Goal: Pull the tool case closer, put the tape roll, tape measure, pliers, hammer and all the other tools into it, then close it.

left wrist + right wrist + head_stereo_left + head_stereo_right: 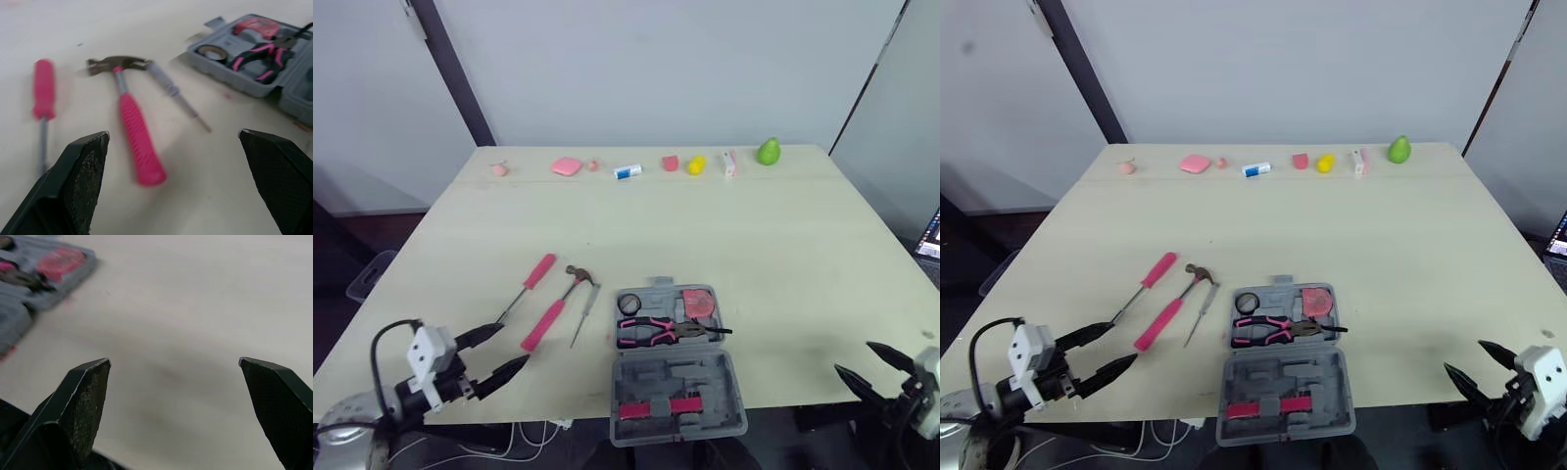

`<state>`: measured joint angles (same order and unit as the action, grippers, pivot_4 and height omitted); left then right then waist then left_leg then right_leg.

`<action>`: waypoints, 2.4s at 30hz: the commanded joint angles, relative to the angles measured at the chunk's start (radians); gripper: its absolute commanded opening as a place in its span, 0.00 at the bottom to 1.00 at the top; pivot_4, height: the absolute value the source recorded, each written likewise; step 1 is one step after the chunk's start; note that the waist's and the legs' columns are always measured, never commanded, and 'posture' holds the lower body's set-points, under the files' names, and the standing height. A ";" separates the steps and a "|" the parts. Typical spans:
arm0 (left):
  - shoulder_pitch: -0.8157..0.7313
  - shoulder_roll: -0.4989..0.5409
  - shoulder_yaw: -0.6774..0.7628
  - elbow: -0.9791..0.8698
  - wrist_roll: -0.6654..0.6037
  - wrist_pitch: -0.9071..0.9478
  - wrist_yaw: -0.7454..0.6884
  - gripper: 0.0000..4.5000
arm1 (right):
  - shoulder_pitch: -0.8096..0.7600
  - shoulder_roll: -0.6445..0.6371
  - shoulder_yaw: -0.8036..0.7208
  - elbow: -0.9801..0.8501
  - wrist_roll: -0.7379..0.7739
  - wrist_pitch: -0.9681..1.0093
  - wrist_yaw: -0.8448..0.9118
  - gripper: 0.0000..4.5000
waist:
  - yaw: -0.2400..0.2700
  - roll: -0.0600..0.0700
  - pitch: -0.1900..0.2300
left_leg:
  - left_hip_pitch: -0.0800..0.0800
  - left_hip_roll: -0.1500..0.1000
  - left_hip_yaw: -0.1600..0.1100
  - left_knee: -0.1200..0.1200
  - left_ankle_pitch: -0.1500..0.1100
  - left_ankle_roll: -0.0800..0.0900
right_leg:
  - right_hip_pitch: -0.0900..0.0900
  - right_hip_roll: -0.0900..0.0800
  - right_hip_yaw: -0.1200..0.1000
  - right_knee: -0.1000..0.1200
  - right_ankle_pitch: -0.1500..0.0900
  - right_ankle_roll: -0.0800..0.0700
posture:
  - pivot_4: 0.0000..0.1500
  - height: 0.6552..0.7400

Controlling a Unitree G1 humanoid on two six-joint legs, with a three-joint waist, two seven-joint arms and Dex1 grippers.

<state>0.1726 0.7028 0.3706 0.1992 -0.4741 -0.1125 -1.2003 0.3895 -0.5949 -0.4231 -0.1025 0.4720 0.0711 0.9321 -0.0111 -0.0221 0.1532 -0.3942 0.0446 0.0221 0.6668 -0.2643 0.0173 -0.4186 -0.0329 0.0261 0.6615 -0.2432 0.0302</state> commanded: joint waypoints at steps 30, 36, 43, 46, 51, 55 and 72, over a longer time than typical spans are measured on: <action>-0.284 0.093 -0.396 -0.070 0.178 0.255 -0.084 0.01 | -0.591 -0.088 0.633 0.202 -0.361 0.037 0.148 0.00 | 0.000 0.000 0.001 | -0.001 -0.004 -0.002 0.002 0.000 0.000 | 0.001 0.003 -0.001 0.001 0.003 0.003 | 1.00 1.00; -0.303 0.079 -0.444 -0.057 0.211 0.275 -0.077 0.01 | -0.620 -0.050 0.668 0.237 -0.396 0.011 0.143 0.00 | -0.001 0.000 0.001 | -0.002 -0.004 -0.002 0.002 0.000 0.000 | 0.000 0.003 0.000 0.001 0.003 0.003 | 1.00 1.00; -0.313 0.050 -0.476 -0.049 0.231 0.288 -0.069 0.01 | -0.625 -0.031 0.696 0.259 -0.423 -0.016 0.152 0.00 | -0.001 0.000 0.001 | -0.001 -0.004 -0.002 0.002 0.000 0.000 | 0.000 0.003 0.000 0.001 0.003 0.003 | 1.00 1.00; -0.318 0.046 -0.483 -0.044 0.234 0.291 -0.071 0.01 | -0.626 -0.029 0.695 0.268 -0.434 -0.026 0.154 0.00 | -0.003 0.000 0.001 | -0.001 -0.004 -0.002 0.002 0.000 0.000 | 0.000 0.003 0.000 0.001 0.003 0.003 | 1.00 1.00; -0.341 0.027 -0.516 -0.023 0.249 0.296 -0.071 0.01 | -0.627 -0.028 0.696 0.277 -0.442 -0.036 0.152 0.00 | -0.002 0.000 0.001 | -0.001 -0.004 -0.002 0.002 0.000 0.000 | 0.001 0.003 0.000 0.001 0.003 0.003 | 1.00 1.00; -0.357 0.005 -0.545 -0.012 0.264 0.297 -0.079 0.01 | -0.624 -0.026 0.694 0.279 -0.444 -0.041 0.150 0.00 | -0.002 0.000 0.001 | -0.001 -0.004 -0.002 0.003 0.000 0.000 | 0.001 0.004 0.000 0.001 0.003 0.003 | 1.00 1.00; -0.420 -0.066 -0.583 0.083 0.305 0.264 -0.076 0.01 | -0.612 -0.022 0.692 0.239 -0.433 -0.012 0.147 0.00 | -0.001 0.000 0.000 | 0.001 -0.004 -0.003 0.003 0.000 0.000 | 0.003 0.004 0.000 0.002 0.003 0.003 | 1.00 1.00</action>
<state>-0.2429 0.6417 -0.2058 0.2706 -0.1788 0.1601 -1.2832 -0.2268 -0.6206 0.2637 0.1593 0.0342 0.0523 1.0725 -0.0125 -0.0221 0.1534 -0.3933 0.0406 0.0194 0.6700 -0.2641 0.0175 -0.4154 -0.0293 0.0258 0.6633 -0.2401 0.0333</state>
